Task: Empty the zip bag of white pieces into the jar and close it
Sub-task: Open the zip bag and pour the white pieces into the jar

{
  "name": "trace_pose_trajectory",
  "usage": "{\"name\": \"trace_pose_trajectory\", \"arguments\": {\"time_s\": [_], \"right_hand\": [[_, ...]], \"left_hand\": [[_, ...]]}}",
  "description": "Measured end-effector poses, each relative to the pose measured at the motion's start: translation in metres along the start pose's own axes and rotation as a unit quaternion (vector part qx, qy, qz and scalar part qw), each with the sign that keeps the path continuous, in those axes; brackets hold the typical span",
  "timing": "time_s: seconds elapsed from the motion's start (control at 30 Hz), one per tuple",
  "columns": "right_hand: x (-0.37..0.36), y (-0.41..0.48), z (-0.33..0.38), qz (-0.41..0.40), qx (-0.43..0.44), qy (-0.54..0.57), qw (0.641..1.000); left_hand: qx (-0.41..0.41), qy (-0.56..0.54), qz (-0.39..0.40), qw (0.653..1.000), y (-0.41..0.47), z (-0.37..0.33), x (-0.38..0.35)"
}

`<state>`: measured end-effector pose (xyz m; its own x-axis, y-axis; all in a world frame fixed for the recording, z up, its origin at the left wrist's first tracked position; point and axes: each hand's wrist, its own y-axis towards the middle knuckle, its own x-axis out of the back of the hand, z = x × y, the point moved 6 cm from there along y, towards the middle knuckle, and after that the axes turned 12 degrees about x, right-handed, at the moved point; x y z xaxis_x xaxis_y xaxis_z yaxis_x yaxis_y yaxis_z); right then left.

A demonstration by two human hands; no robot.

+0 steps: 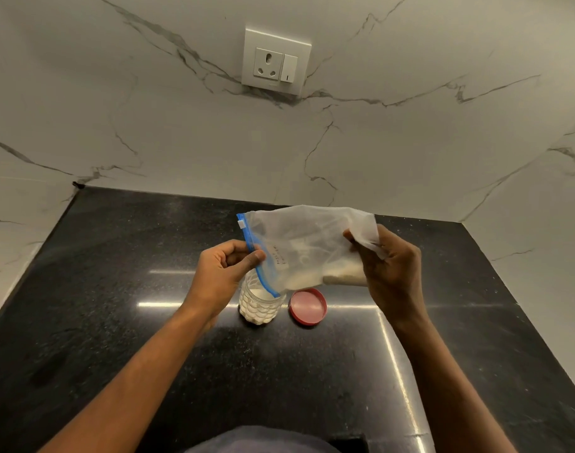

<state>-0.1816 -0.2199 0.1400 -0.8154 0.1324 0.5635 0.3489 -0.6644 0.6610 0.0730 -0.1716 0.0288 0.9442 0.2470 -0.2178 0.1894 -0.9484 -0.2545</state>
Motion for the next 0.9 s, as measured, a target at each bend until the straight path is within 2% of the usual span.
{"name": "trace_pose_trajectory", "arguments": {"time_s": [0.13,0.23,0.33,0.43,0.53,0.63,0.9], "right_hand": [[-0.0017,0.0006,0.0028,0.012,0.013,0.004,1.0],[0.0005,0.0022,0.0038,-0.015,0.001,0.022,1.0],[-0.0051,0.0025,0.0032,0.013,0.0,0.015,1.0],[-0.0015,0.0025,0.0021,-0.017,-0.02,0.043,0.999],[-0.0049,0.0017,0.0039,0.008,-0.016,0.049,0.999],[-0.0013,0.001,0.0009,-0.011,-0.043,0.061,0.997],[-0.0026,0.0019,-0.0012,0.002,-0.048,0.06,0.997]], "left_hand": [[0.001,0.0,-0.001,1.0,0.0003,-0.0006,-0.0002],[-0.002,0.001,-0.004,1.0,0.0011,-0.0015,0.001],[0.0,0.003,-0.009,1.0,0.0014,-0.0001,0.0031],[-0.002,0.005,-0.009,1.0,0.0013,-0.0015,0.0023],[0.003,0.004,-0.006,1.0,0.0007,-0.0003,0.001],[0.004,0.004,-0.01,1.0,-0.0001,-0.0009,0.0009],[-0.001,0.0,-0.001,1.0,-0.0014,-0.0016,0.0001]]}}
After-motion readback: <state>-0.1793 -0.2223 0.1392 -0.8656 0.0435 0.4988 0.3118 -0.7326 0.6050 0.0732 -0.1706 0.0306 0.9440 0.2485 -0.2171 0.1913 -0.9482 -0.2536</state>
